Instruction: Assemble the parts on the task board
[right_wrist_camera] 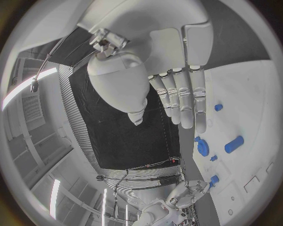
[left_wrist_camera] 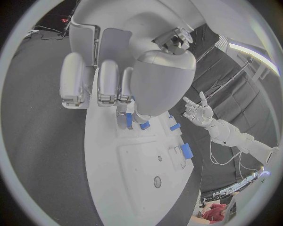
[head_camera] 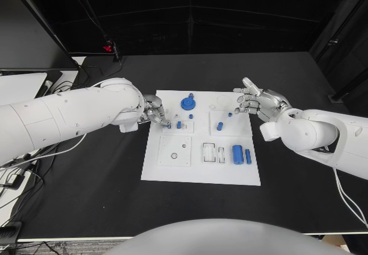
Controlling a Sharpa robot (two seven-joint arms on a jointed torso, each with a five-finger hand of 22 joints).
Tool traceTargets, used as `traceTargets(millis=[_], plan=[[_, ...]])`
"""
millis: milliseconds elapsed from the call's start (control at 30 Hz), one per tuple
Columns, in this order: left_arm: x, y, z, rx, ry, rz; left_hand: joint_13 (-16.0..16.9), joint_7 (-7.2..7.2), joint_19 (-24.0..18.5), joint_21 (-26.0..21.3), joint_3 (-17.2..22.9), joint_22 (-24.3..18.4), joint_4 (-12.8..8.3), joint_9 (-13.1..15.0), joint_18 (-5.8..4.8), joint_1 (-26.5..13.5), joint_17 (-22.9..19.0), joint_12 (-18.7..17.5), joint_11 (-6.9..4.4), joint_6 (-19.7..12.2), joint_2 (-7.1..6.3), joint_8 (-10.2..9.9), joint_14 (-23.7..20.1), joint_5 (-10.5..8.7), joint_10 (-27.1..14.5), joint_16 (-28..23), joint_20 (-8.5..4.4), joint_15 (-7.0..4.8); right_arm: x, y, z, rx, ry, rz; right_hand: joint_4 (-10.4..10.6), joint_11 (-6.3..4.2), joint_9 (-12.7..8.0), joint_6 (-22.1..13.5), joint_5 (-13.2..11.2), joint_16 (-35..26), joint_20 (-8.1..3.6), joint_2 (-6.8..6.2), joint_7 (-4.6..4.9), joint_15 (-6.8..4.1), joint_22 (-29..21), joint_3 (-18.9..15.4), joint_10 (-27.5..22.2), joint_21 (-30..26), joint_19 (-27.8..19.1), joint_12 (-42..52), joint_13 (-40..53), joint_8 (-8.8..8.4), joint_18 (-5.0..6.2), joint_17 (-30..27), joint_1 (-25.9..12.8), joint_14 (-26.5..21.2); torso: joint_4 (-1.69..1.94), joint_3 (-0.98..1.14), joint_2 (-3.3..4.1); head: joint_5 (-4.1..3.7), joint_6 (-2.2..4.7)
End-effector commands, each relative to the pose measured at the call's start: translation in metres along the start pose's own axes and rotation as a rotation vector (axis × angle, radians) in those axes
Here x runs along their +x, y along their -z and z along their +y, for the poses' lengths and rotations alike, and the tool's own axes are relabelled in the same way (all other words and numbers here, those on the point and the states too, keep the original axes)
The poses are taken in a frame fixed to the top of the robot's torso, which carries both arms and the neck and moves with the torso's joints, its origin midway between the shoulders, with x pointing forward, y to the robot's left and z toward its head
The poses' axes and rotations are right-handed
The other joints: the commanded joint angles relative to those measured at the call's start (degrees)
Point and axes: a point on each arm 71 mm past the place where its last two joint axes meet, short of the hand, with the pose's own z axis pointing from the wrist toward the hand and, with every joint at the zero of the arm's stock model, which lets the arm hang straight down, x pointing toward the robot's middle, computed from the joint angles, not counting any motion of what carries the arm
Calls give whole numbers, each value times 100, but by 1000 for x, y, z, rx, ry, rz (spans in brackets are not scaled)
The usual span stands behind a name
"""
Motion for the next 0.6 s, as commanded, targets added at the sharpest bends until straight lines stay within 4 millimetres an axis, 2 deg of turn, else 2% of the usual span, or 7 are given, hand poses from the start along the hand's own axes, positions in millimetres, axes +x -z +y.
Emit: traceTargets(millis=[33,600], plan=[[4,-1,1,-19,-19,31,1493,-71,608,18,352,1508,-319,5,-36,191,1510,-26,-3,21,214,15,611,41,627,5,36,-11,2,0,2,-12,-4,14,2,-3,-10,-46,40,26,22,50,151,-11,-6,-37,-46,-27,-22,40,-11,30,53,-10,-10,-38,4,-1,1,-4,-6],[7,-3,-1,-29,-23,39,1493,-66,608,18,376,1508,-318,7,-36,170,1510,-26,0,12,212,15,611,39,627,5,38,-8,2,0,2,-12,-5,15,2,-3,-10,-46,40,26,22,50,151,-11,-6,-37,-46,-27,-22,40,-11,30,53,-10,-10,-38,1,-1,1,-8,-19]])
